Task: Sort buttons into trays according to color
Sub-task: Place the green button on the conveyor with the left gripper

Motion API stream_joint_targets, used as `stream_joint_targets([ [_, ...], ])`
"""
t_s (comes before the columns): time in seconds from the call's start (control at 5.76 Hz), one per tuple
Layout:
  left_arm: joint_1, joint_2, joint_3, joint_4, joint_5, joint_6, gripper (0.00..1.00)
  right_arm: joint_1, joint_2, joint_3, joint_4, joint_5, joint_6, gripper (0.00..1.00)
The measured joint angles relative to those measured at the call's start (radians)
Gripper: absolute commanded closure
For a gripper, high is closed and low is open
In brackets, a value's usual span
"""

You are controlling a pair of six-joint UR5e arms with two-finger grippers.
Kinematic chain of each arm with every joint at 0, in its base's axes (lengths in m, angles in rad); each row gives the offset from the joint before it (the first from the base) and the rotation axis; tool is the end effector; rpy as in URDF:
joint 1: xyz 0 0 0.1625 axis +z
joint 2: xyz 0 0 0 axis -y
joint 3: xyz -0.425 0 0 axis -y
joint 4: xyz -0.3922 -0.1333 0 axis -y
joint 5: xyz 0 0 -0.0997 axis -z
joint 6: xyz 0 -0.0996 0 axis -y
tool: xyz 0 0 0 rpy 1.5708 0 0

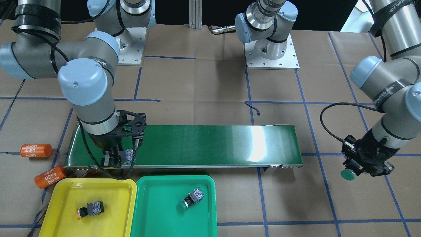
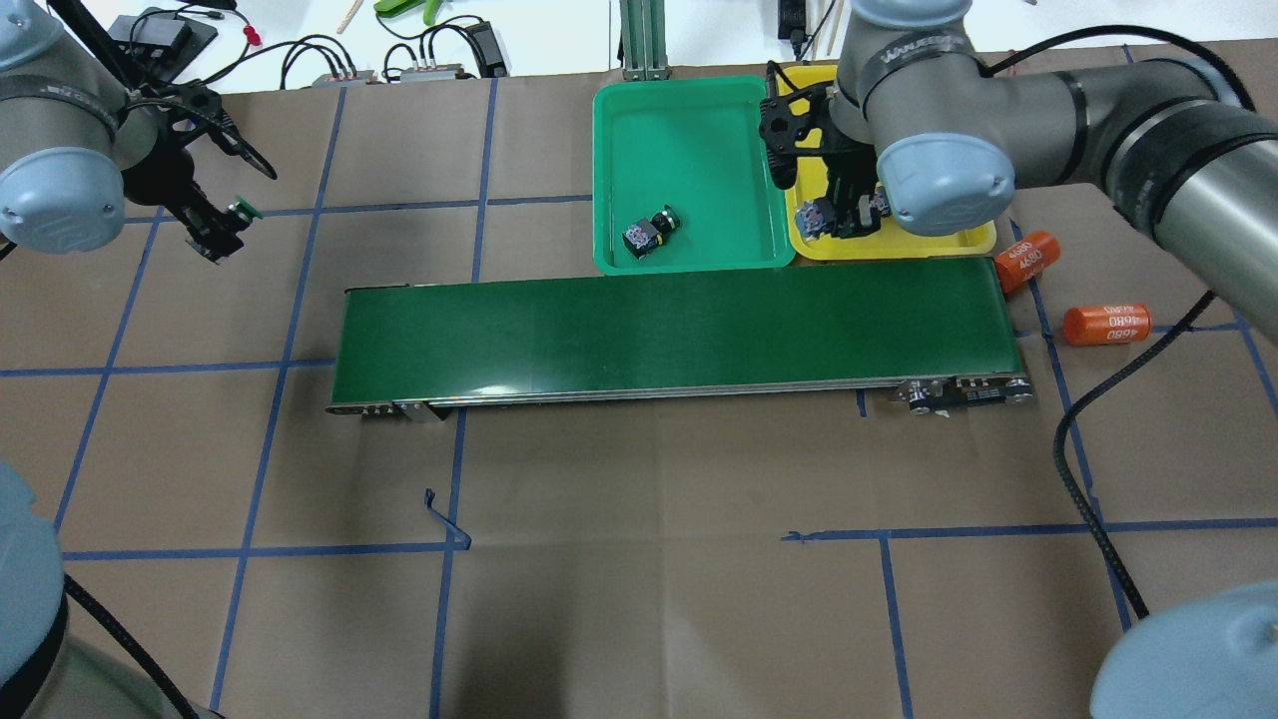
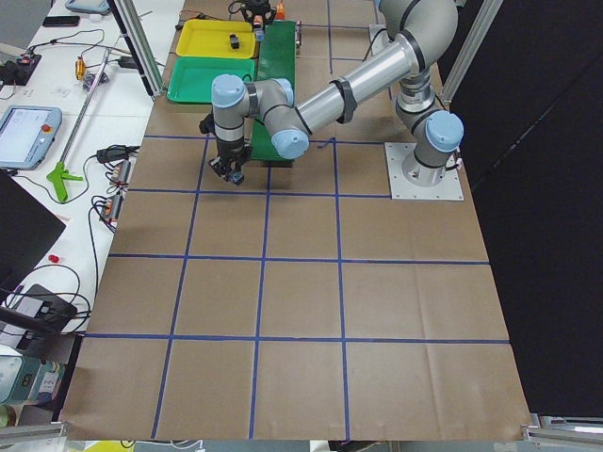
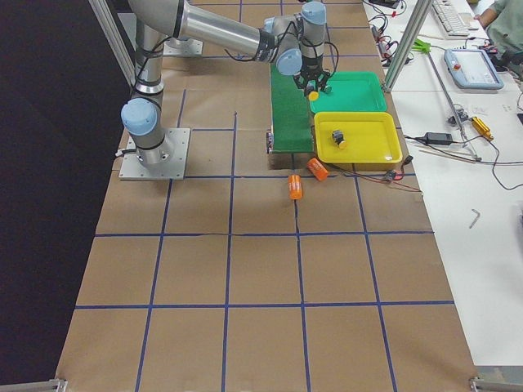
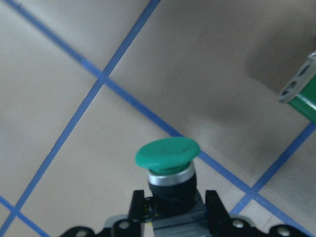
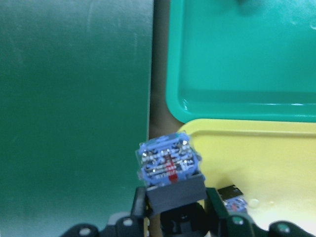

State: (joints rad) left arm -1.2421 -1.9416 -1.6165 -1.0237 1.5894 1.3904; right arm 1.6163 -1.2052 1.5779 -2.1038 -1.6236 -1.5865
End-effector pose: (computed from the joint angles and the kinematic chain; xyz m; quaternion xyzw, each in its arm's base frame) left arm 0.0772 -0.6335 0.3142 0.5046 0.8608 -0.0356 0.0555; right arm 0.1566 -0.6250 0.3343 0.7244 -0.6842 0.0391 0.0746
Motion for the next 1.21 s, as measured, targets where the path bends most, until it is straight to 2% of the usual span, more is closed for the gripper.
stream_joint_targets([
  [0.35, -0.168, 0.037, -0.074, -0.026, -0.014, 0.241, 0.94, -0.073, 0.152, -0.114, -0.147, 0.005, -0.119, 0.77],
  [0.52, -0.235, 0.064, -0.145, -0.006, -0.014, 0.300, 0.91, -0.101, 0.233, -0.168, -0.203, 0.009, -0.164, 0.51],
  [0.69, -0.278, 0.095, -0.208, 0.017, -0.015, 0.322, 0.83, -0.118, 0.290, -0.208, -0.224, 0.013, -0.185, 0.01],
  [0.87, -0.305, 0.114, -0.247, 0.031, -0.015, 0.325, 0.63, -0.123, 0.320, -0.234, -0.230, 0.020, -0.192, 0.00],
  [1.04, -0.322, 0.114, -0.263, 0.040, -0.017, 0.324, 0.02, -0.125, 0.317, -0.244, -0.226, 0.028, -0.196, 0.00],
  [1.21, -0.336, 0.111, -0.266, 0.044, -0.027, 0.306, 0.01, -0.124, 0.286, -0.246, -0.174, 0.030, -0.191, 0.00],
])
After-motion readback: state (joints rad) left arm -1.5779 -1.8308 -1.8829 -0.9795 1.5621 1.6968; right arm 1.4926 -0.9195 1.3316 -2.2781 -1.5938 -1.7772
